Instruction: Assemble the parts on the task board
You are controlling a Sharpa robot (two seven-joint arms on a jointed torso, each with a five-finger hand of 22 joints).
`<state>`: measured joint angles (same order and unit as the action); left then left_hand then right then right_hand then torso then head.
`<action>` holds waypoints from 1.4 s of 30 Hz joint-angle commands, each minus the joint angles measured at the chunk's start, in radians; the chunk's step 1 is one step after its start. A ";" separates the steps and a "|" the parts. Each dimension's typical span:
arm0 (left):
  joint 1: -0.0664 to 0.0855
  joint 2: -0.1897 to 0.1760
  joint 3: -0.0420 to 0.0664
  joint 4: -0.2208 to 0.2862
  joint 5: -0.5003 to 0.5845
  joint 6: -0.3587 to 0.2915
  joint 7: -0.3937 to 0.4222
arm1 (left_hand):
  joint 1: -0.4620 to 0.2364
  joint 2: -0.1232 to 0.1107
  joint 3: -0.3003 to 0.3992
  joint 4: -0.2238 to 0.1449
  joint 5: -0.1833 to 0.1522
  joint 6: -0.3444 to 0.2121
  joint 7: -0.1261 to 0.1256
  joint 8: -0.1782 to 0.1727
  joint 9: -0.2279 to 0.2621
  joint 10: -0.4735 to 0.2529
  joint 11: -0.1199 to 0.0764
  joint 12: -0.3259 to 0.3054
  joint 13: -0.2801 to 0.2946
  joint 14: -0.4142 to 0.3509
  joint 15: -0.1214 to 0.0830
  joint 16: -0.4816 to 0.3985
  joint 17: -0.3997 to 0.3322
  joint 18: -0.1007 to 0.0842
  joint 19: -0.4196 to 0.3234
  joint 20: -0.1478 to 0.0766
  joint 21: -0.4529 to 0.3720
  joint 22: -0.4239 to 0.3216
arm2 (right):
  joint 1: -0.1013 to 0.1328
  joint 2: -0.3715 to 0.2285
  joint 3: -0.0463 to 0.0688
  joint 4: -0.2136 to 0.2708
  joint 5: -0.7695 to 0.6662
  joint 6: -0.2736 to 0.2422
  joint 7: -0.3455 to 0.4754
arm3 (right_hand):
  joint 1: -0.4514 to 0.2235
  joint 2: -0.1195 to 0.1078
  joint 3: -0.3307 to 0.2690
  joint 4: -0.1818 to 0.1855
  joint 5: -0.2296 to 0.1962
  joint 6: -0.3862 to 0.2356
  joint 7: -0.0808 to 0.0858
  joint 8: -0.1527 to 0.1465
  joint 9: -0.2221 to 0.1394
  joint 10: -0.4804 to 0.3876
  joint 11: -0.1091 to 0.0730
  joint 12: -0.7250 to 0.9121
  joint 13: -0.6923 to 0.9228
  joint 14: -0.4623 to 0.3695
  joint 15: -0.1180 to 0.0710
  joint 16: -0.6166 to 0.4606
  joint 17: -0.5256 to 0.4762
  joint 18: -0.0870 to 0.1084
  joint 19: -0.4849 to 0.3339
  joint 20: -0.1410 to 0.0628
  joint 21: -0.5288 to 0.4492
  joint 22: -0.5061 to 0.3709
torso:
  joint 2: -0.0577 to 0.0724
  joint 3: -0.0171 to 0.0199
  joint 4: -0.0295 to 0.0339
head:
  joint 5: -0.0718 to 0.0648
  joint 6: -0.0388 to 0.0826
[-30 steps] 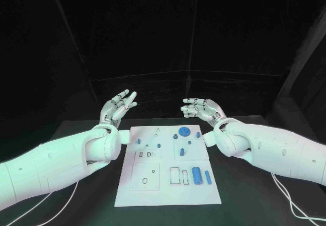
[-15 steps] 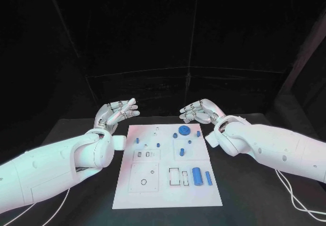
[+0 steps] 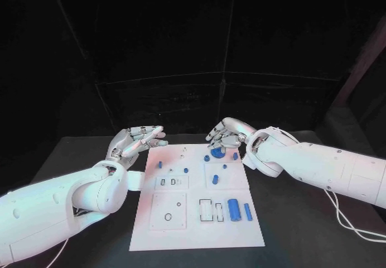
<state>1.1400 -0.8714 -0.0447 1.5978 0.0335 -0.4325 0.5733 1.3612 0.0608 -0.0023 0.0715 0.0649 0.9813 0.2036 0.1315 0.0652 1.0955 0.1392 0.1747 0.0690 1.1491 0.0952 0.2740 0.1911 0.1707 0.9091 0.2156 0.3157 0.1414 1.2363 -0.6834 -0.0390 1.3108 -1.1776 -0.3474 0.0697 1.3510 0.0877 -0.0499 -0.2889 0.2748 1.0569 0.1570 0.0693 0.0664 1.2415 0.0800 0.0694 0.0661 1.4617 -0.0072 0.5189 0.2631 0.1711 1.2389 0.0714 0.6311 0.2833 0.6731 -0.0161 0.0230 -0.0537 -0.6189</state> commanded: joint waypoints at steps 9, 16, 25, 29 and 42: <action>0.002 -0.008 0.000 0.055 -0.033 0.054 -0.015 | -0.020 -0.004 -0.009 0.002 0.001 0.005 0.006 -0.012 0.000 0.002 0.011 -0.010 0.000 0.003 0.007 -0.017 0.007 0.012 0.006 0.002 0.000 -0.005 | 0.020 0.031 0.002 -0.004 -0.382 0.158 -0.185 | -0.046 -0.016 0.013 0.002 -0.039 -0.010 -0.004 -0.005 -0.001 -0.058 0.004 0.002 -0.001 0.049 0.004 0.346 0.281 0.007 0.003 0.008 0.166 0.104 | 0.039 -0.0045 0.0131 | -0.003 0.005; 0.002 -0.004 0.000 0.051 -0.033 0.060 -0.018 | -0.022 -0.004 -0.009 0.002 0.001 0.005 0.006 -0.012 0.000 0.002 0.011 -0.011 0.000 0.002 0.007 -0.019 0.008 0.012 0.005 0.003 -0.001 -0.005 | 0.023 0.049 0.002 -0.016 -0.404 0.189 -0.198 | -0.046 -0.021 0.015 0.002 -0.049 -0.030 0.000 -0.005 -0.001 -0.100 0.013 0.004 -0.001 0.025 0.010 0.415 0.338 0.009 -0.027 0.017 0.219 0.140 | 0.049 -0.0035 0.0158 | -0.007 0.005; 0.002 0.004 -0.001 0.043 -0.033 0.067 -0.020 | -0.023 -0.004 -0.010 0.002 0.001 0.005 0.007 -0.013 0.000 0.002 0.011 -0.011 0.000 0.002 0.007 -0.020 0.008 0.012 0.005 0.003 -0.001 -0.006 | 0.025 0.063 0.002 -0.029 -0.411 0.210 -0.202 | -0.042 -0.017 0.022 0.003 -0.048 -0.035 0.001 -0.004 0.000 -0.109 0.014 0.012 0.000 0.020 0.011 0.468 0.393 0.010 -0.042 0.022 0.250 0.160 | 0.056 -0.0034 0.0184 | -0.009 0.003; 0.002 0.005 -0.001 0.041 -0.033 0.070 -0.022 | -0.023 -0.004 -0.010 0.002 0.001 0.005 0.007 -0.013 0.000 0.002 0.011 -0.011 0.000 0.002 0.007 -0.020 0.008 0.012 0.005 0.003 -0.001 -0.006 | 0.025 0.069 0.002 -0.033 -0.412 0.212 -0.200 | -0.042 -0.016 0.024 0.003 -0.048 -0.034 0.001 -0.004 0.000 -0.109 0.014 0.014 0.000 0.021 0.011 0.481 0.407 0.010 -0.044 0.023 0.258 0.166 | 0.058 -0.0036 0.0185 | -0.012 0.002; 0.002 0.008 -0.002 0.039 -0.033 0.080 -0.030 | -0.025 -0.002 -0.009 0.002 0.002 0.004 0.008 -0.015 0.000 0.001 0.012 -0.013 0.000 0.004 0.007 -0.022 0.010 0.013 0.010 0.003 0.000 -0.006 | 0.026 0.085 0.002 -0.051 -0.413 0.239 -0.206 | -0.034 0.008 0.053 0.000 -0.067 -0.031 -0.002 -0.003 0.000 -0.103 0.010 0.027 -0.001 0.013 0.008 0.520 0.439 0.009 -0.053 0.025 0.305 0.207 | 0.065 -0.0031 0.0237 | -0.012 -0.004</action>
<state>1.1405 -0.8646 -0.0466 1.6377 0.0098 -0.3733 0.5432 1.3444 0.0607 -0.0052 0.0745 0.0649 0.9847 0.2071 0.1203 0.0651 1.0950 0.1465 0.1661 0.0690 1.1527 0.0986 0.2577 0.2008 0.1703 0.9140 0.2179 0.3156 0.1368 1.2598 -0.5998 -0.0373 1.2620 -1.5812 -0.1299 -0.1311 1.3145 0.0860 -0.0020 -0.2878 0.2108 1.0314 0.1569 0.0694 0.0665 1.1412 0.0929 0.0928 0.0658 1.4651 -0.0036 1.0355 0.7013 0.1711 1.1936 0.0983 0.9326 0.4898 0.7354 -0.0193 0.0456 -0.0666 -0.6227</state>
